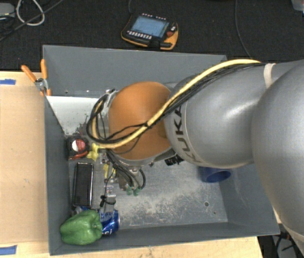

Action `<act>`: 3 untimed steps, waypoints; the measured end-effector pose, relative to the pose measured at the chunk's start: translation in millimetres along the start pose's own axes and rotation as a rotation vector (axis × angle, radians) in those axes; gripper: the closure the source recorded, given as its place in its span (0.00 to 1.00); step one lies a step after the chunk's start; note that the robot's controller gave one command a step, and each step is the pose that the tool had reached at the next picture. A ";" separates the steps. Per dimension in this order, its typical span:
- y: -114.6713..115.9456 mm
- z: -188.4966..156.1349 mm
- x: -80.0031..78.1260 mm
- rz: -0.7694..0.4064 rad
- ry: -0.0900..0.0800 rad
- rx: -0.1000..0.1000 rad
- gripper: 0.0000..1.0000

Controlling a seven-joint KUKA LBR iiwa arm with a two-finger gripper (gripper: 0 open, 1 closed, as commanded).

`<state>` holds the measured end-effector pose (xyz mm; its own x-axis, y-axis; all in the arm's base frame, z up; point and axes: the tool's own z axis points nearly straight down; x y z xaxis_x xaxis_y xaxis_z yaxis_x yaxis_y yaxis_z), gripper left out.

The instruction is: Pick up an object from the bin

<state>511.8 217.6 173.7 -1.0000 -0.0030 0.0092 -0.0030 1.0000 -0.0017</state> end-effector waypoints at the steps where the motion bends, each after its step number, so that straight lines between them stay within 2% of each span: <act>1: -1.4 -3.9 -2.3 0.006 -0.007 -0.001 0.00; 2: -10.5 49.6 34.3 -0.502 -0.001 0.001 0.00; 3: -30.5 46.9 -85.3 -0.347 -0.015 -0.002 0.00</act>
Offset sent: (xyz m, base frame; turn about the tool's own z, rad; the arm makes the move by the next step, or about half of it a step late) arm -0.0355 -0.0113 -0.0505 -0.5268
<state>596.7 187.3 126.1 -0.9393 -0.3431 -0.0053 -0.3431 0.9393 0.0007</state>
